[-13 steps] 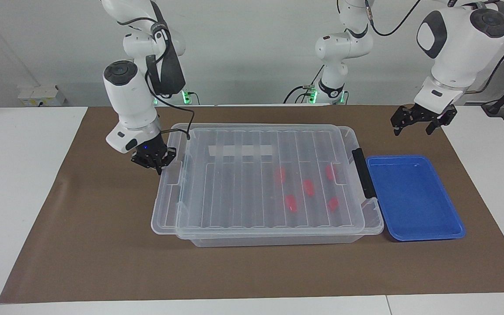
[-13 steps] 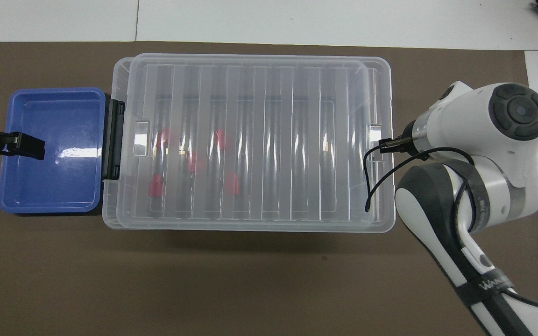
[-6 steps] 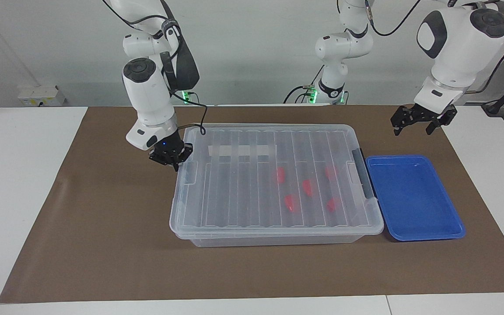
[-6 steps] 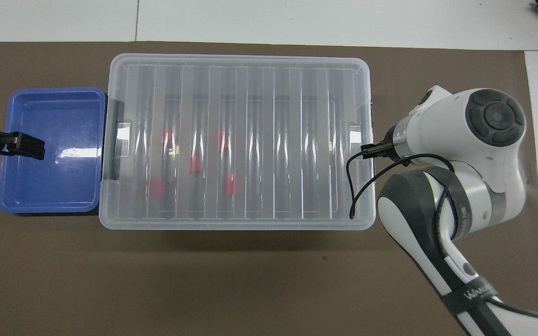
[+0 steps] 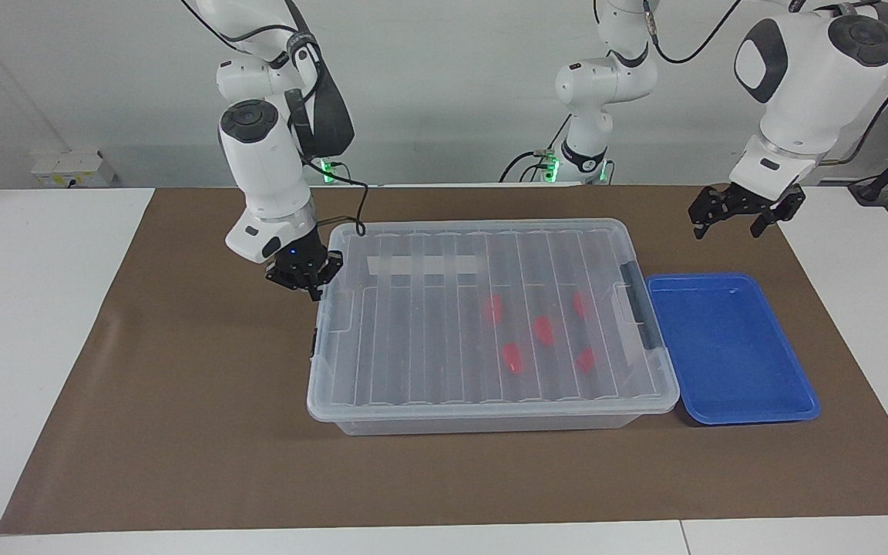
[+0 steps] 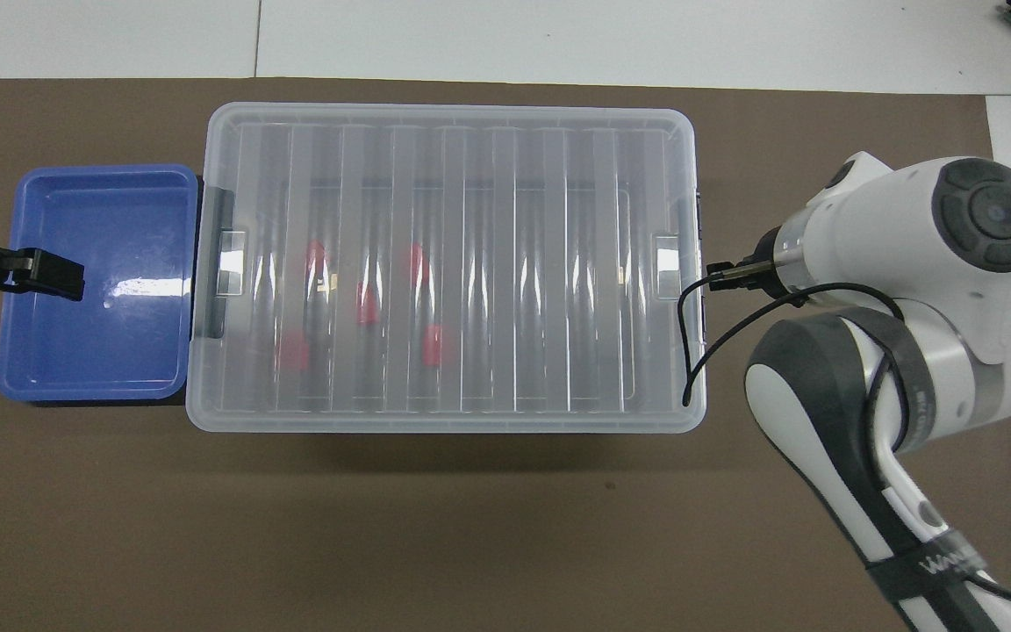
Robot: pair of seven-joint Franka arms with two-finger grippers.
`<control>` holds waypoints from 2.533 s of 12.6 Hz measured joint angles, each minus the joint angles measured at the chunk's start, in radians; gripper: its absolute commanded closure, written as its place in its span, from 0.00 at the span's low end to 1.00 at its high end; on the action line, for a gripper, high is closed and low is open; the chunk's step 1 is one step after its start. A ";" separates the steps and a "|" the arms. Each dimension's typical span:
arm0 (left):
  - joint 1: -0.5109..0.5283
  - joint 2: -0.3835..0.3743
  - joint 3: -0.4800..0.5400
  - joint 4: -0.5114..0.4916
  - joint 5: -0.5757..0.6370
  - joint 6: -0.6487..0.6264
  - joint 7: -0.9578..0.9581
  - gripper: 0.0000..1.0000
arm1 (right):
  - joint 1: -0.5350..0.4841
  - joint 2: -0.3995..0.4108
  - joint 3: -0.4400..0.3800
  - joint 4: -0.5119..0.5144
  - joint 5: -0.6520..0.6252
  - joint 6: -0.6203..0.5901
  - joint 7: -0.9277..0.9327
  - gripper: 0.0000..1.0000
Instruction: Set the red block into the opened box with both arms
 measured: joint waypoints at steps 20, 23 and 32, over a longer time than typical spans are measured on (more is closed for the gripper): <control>0.000 0.000 0.000 0.000 0.000 0.000 0.000 0.00 | -0.187 -0.060 -0.002 0.303 -0.004 -0.439 0.100 0.00; 0.000 0.000 0.000 0.000 0.000 0.000 0.000 0.00 | -0.149 -0.051 0.006 0.303 -0.004 -0.439 0.167 0.00; 0.000 0.000 0.000 0.000 0.000 0.000 0.000 0.00 | -0.146 -0.050 0.013 0.303 -0.003 -0.438 0.169 0.00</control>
